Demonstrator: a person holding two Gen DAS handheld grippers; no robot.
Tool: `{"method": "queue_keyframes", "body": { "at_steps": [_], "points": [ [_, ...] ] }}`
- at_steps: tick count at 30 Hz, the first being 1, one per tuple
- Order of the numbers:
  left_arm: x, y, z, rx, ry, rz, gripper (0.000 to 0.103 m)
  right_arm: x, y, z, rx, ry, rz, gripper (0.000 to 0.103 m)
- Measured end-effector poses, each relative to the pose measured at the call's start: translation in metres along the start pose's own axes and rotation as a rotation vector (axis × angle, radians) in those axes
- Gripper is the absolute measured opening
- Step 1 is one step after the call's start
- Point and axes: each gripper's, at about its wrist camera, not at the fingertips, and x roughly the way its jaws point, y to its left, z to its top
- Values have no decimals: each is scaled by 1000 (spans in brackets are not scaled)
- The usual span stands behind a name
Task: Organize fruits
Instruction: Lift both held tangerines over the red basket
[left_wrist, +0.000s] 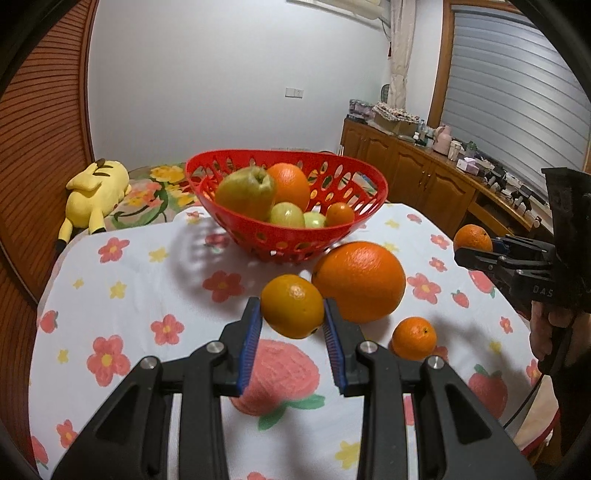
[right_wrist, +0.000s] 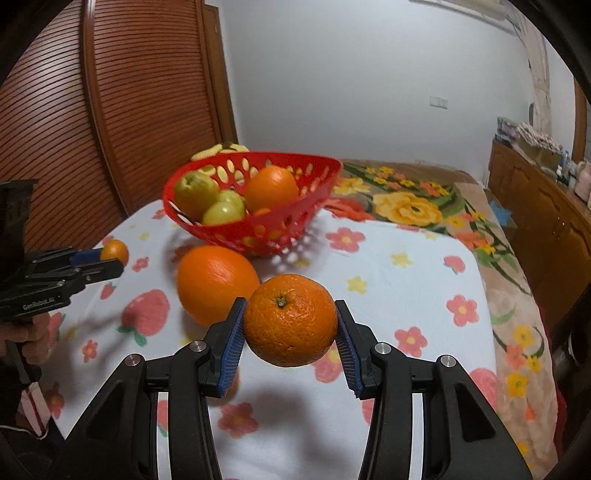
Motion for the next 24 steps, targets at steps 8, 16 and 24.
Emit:
{"method": "queue_keyframes", "body": {
  "at_steps": [8, 16, 24],
  "points": [
    [-4, -1, 11, 6, -19, -1, 32, -11, 15, 12, -32, -34, 18, 46],
    [-5, -1, 22, 15, -39, -8, 32, -2, 22, 27, -66, -36, 27, 46],
    [2, 6, 35, 11, -44, -8, 32, 14, 27, 48, -109, -32, 35, 46]
  ]
}}
